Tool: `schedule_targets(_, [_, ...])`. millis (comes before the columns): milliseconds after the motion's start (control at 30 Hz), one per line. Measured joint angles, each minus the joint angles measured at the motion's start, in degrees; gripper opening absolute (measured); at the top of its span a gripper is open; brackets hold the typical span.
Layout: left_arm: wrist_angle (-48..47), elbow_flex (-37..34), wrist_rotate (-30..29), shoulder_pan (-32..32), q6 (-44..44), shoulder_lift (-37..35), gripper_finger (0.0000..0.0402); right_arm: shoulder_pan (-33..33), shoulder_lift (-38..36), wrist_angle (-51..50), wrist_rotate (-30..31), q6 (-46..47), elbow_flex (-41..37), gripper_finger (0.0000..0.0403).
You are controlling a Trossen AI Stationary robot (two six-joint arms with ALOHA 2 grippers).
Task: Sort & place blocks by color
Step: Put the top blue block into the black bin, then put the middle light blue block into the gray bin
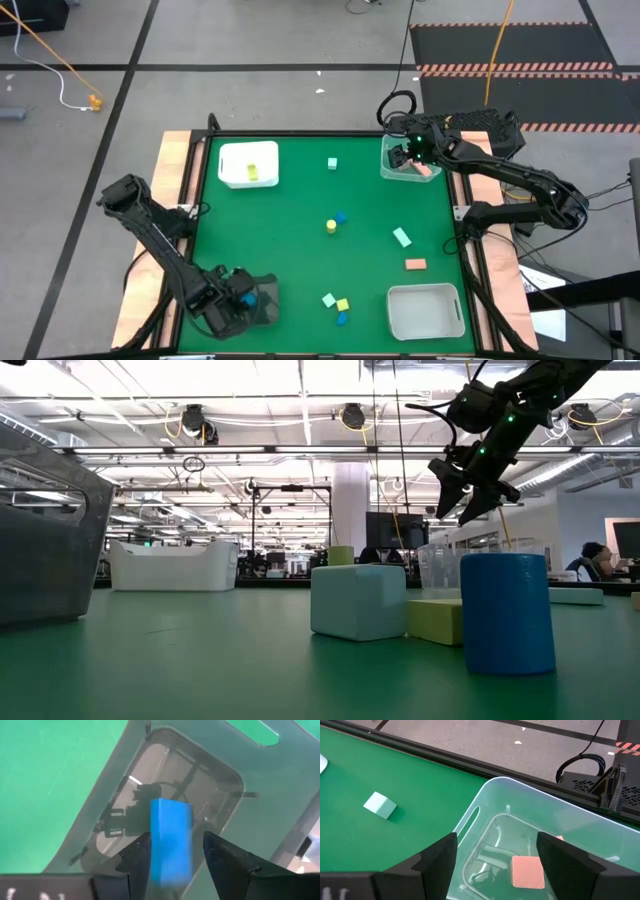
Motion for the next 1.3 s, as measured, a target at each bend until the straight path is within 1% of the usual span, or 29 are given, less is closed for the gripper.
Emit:
schedule_targets(167, [0.00,0.00,1.06,-0.02,-2.90,0.00,0.0209,0.00,0.00,0.00,0.01,0.00,0.00,0.0265])
schedule_targets(333, [0.00,0.59,1.16,0.99,-2.40,-0.13,0.0222,0.00,0.00,0.01,0.04,0.00,0.00,0.0265])
schedule_targets(567, [0.00,2.97,1.04,4.66,4.63,-2.91,0.0223,0.00,0.00,0.41,0.07,0.00,0.00,0.0265])
schedule_targets(667, [-0.11,3.02,-0.68,7.17,8.92,-5.18,0.0223,0.00,0.00,2.43,0.08,0.00,0.00,0.0265])
schedule_targets(800, [-0.11,3.02,-4.06,11.81,17.99,-7.75,0.0223,0.00,0.00,6.11,0.04,0.00,0.00,0.0265])
schedule_targets(967, [-0.07,3.04,-11.43,18.79,33.92,-8.89,0.0223,0.00,0.00,7.66,0.01,0.00,0.00,0.0265])
schedule_targets(1133, [1.61,3.04,-12.11,25.87,50.54,-8.20,0.0223,0.00,0.00,7.63,0.01,0.00,0.00,0.0265])
schedule_targets(1200, [3.80,3.02,-12.07,28.43,56.69,-7.98,0.0223,0.00,0.00,7.63,0.01,0.00,0.00,0.0265])
schedule_targets(1300, [9.87,3.02,-12.11,32.07,64.83,-8.13,0.0223,0.00,0.00,7.61,-0.01,-0.02,0.00,0.0265])
